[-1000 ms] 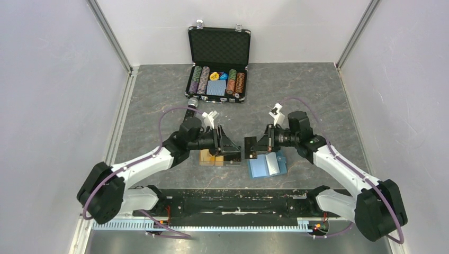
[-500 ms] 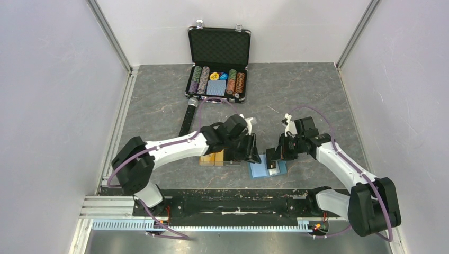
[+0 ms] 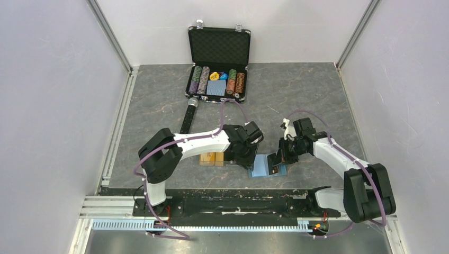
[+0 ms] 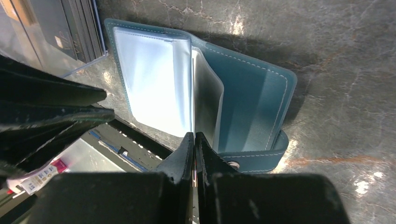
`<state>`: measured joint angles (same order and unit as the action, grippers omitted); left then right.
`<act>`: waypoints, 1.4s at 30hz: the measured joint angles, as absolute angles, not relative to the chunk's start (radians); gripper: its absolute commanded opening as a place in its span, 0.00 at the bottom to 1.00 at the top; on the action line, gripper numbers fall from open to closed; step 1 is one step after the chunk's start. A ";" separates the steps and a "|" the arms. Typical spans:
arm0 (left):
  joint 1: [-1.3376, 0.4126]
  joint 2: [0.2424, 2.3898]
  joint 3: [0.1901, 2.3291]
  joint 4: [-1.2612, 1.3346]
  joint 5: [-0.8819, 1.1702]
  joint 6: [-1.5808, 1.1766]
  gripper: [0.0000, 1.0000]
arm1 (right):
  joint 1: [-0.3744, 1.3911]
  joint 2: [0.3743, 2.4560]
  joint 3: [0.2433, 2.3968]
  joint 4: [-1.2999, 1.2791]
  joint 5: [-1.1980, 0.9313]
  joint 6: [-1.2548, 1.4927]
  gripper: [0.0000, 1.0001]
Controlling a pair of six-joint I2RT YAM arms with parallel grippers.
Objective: Put the credit cards into the card holder
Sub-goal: Insert the credit card into the card holder.
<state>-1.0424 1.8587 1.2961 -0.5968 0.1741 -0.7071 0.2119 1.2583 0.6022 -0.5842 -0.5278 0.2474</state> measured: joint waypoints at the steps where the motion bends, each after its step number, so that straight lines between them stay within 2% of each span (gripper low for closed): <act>1: -1.042 1.866 1.298 -0.610 0.166 -0.702 0.32 | 0.212 1.263 0.602 -0.584 -0.534 0.246 0.00; 12: -1.051 1.942 1.324 -0.679 0.141 -0.653 0.27 | 0.207 1.311 0.602 -0.572 -0.612 0.242 0.00; 28: -1.054 1.988 1.369 -0.732 0.121 -0.614 0.25 | 0.196 1.434 0.604 -0.500 -0.713 0.285 0.00; 42: -1.061 1.996 1.381 -0.746 0.115 -0.608 0.24 | 0.196 1.438 0.566 -0.367 -0.715 0.329 0.00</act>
